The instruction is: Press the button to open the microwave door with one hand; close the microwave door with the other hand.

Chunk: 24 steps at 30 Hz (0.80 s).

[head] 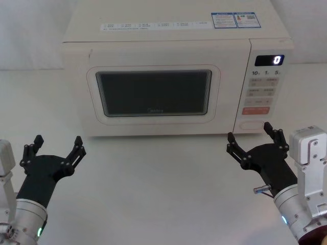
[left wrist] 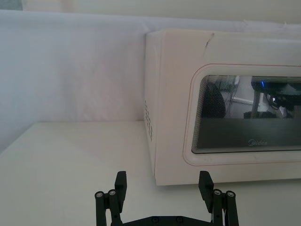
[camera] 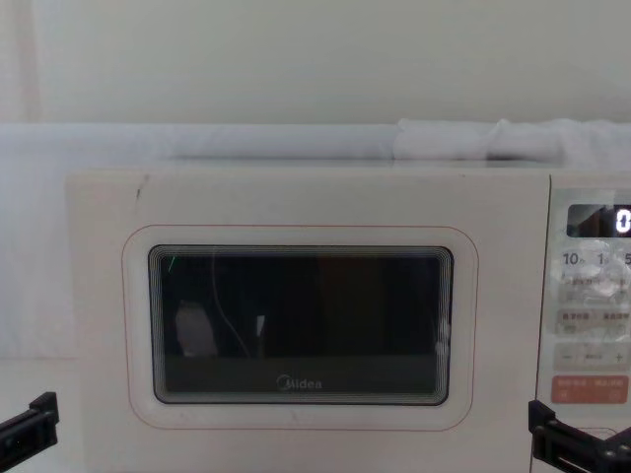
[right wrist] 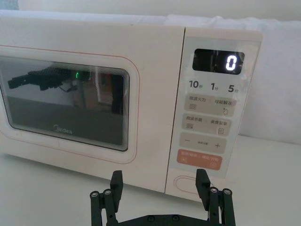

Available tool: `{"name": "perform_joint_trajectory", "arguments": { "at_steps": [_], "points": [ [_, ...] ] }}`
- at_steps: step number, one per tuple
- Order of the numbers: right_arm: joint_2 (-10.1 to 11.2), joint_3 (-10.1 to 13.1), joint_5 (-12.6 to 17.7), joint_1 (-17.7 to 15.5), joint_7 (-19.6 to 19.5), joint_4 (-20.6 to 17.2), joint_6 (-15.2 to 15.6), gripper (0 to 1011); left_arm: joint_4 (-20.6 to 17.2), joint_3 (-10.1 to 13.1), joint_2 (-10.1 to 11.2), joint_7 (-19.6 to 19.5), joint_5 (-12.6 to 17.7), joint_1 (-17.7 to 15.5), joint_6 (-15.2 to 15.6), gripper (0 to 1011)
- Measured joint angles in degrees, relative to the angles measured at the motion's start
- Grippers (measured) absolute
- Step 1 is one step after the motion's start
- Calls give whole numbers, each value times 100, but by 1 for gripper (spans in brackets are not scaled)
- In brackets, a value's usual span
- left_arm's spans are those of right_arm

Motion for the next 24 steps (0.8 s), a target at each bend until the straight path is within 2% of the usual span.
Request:
{"name": "perform_joint_trajectory", "arguments": {
  "at_steps": [24],
  "points": [
    [0,0,0,0,0,0,0,1002,0,0,0,0,0,0,0,1003]
  ]
}}
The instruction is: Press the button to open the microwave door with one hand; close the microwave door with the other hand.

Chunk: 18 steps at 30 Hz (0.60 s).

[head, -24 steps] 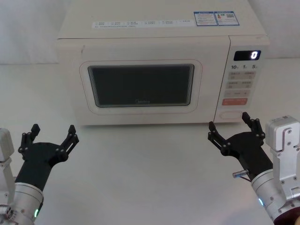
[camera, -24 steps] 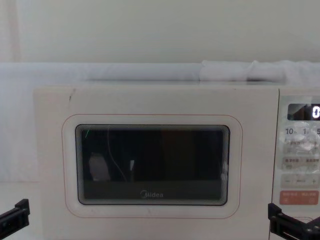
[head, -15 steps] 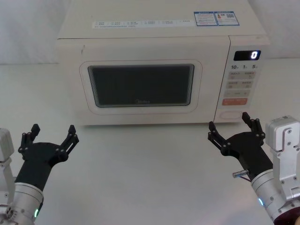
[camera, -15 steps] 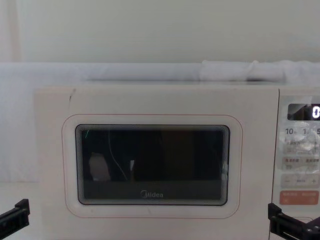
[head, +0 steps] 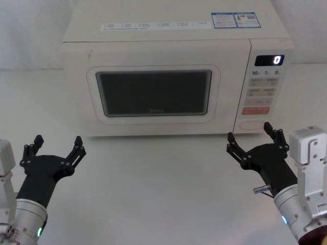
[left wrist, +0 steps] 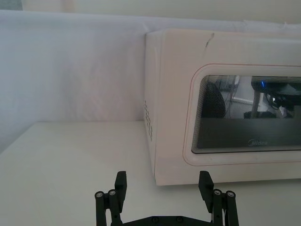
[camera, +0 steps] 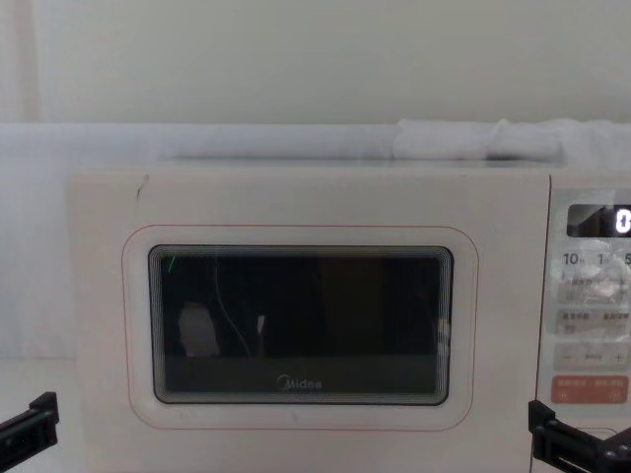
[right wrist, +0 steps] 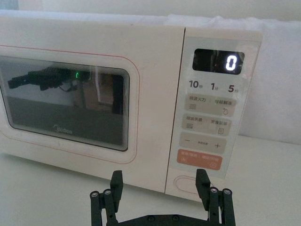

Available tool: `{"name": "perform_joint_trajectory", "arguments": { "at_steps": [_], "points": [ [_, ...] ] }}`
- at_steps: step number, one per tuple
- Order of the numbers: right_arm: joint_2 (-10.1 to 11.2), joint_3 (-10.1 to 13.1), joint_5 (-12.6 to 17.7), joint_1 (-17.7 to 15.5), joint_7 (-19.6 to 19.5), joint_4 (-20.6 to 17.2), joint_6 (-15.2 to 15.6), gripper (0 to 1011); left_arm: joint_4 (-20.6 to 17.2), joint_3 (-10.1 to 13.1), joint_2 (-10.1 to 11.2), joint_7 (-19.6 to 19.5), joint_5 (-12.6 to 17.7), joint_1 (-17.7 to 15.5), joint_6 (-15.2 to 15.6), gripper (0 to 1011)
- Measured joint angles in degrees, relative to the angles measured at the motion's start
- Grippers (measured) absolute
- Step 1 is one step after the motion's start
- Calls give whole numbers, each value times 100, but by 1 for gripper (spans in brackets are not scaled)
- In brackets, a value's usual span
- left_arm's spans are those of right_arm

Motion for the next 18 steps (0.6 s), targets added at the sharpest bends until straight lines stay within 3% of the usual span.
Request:
{"name": "perform_joint_trajectory", "arguments": {
  "at_steps": [18],
  "points": [
    [0,0,0,0,0,0,0,1002,0,0,0,0,0,0,0,1003]
  ]
}}
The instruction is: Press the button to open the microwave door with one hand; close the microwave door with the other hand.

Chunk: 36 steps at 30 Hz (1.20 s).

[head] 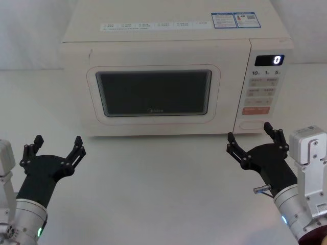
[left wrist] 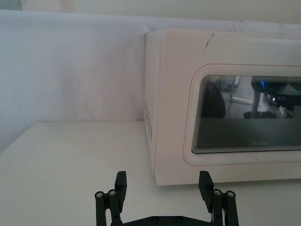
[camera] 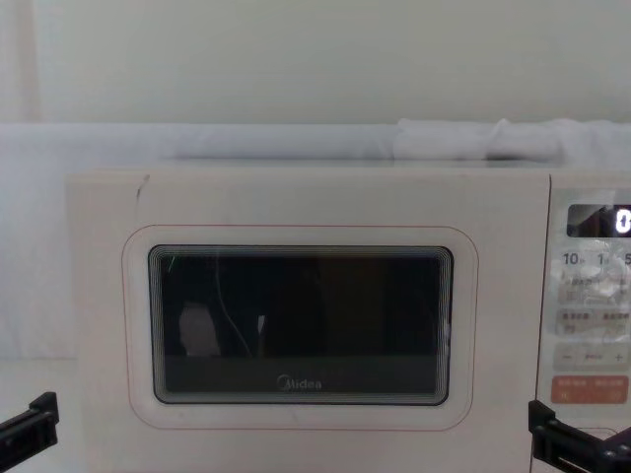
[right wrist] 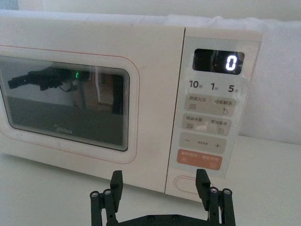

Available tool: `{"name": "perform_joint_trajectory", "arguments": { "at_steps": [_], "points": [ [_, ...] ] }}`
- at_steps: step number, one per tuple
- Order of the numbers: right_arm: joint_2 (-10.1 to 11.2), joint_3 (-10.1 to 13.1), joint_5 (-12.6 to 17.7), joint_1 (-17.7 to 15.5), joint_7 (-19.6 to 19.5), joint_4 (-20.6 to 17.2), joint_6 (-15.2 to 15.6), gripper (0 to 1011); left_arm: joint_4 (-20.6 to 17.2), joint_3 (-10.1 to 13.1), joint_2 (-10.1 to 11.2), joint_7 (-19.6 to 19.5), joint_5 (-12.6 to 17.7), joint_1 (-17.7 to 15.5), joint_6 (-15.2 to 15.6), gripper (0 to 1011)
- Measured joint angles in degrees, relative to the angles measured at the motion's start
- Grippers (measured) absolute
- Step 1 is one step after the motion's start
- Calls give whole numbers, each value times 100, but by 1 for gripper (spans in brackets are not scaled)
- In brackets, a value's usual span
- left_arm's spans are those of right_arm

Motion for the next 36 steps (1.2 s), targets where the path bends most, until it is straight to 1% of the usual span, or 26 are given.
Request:
{"name": "perform_joint_trajectory", "arguments": {
  "at_steps": [6,9,12,14,16,17,19,22,25,26,29,30,32,34,36],
  "points": [
    [0,0,0,0,0,0,0,999,0,0,0,0,0,0,0,1003],
    [0,0,0,0,0,0,0,917,0,0,0,0,0,0,0,1003],
    [0,0,0,0,0,0,0,872,0,0,0,0,0,0,0,1003],
    [0,0,0,0,0,0,0,806,0,0,0,0,0,0,0,1003],
    [0,0,0,0,0,0,0,771,0,0,0,0,0,0,0,1003],
    [0,0,0,0,0,0,0,718,0,0,0,0,0,0,0,1003],
    [0,0,0,0,0,0,0,685,0,0,0,0,0,0,1,1003],
    [0,0,0,0,0,0,0,555,0,0,0,0,0,0,0,1003],
    [0,0,0,0,0,0,0,492,0,0,0,0,0,0,0,1003],
    [0,0,0,0,0,0,0,430,0,0,0,0,0,0,0,1003],
    [0,0,0,0,0,0,0,350,0,0,0,0,0,0,0,1003],
    [0,0,0,0,0,0,0,308,0,0,0,0,0,0,0,1003],
    [0,0,0,0,0,0,0,270,0,0,0,0,0,0,0,1003],
    [0,0,0,0,0,0,0,171,0,0,0,0,0,0,0,1003],
    [0,0,0,0,0,0,0,118,0,0,0,0,0,0,0,1003]
  ]
}}
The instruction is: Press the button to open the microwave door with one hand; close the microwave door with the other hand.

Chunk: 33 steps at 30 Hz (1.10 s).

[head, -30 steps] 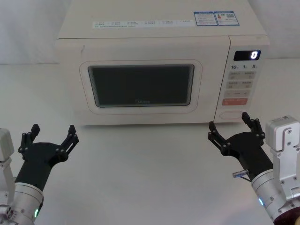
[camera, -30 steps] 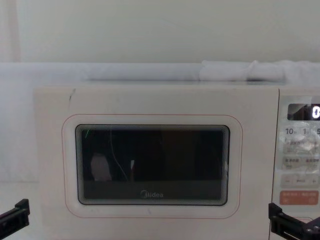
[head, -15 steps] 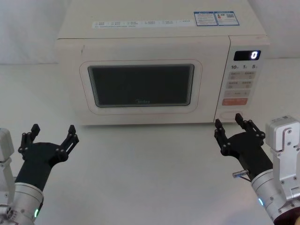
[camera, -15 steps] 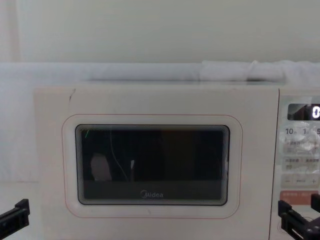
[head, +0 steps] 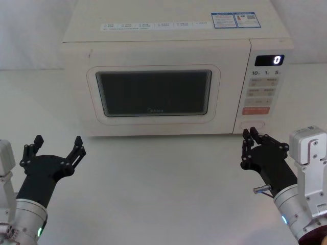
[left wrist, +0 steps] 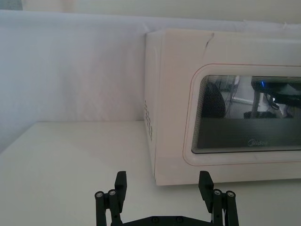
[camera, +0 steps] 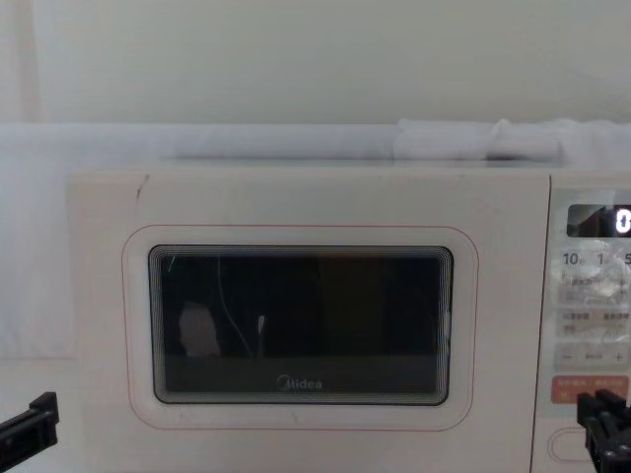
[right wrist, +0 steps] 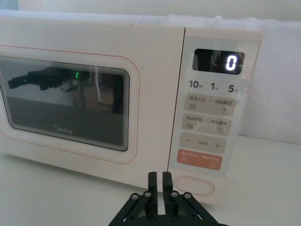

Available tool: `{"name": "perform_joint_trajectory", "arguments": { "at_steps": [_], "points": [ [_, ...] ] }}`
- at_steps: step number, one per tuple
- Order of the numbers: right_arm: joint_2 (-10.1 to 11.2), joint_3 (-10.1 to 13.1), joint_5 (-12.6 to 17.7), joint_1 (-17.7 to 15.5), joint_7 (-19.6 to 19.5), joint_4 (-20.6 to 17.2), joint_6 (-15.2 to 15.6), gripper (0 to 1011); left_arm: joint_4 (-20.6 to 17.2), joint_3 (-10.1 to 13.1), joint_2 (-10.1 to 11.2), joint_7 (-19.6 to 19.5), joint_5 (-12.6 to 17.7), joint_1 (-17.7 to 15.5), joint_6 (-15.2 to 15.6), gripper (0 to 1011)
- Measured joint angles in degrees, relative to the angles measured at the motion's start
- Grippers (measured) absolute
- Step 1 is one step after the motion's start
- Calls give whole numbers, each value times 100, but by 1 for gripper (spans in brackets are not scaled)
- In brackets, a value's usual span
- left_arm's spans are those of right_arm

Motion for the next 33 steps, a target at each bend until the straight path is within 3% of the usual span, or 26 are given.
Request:
{"name": "perform_joint_trajectory", "arguments": {
  "at_steps": [5,27,33],
  "points": [
    [0,0,0,0,0,0,0,0,0,0,0,0,0,0,0,1003],
    [0,0,0,0,0,0,0,0,0,0,0,0,0,0,0,1003],
    [-60,160,166,-30,242,-28,-6,0,0,0,0,0,0,0,0,1003]
  ]
}}
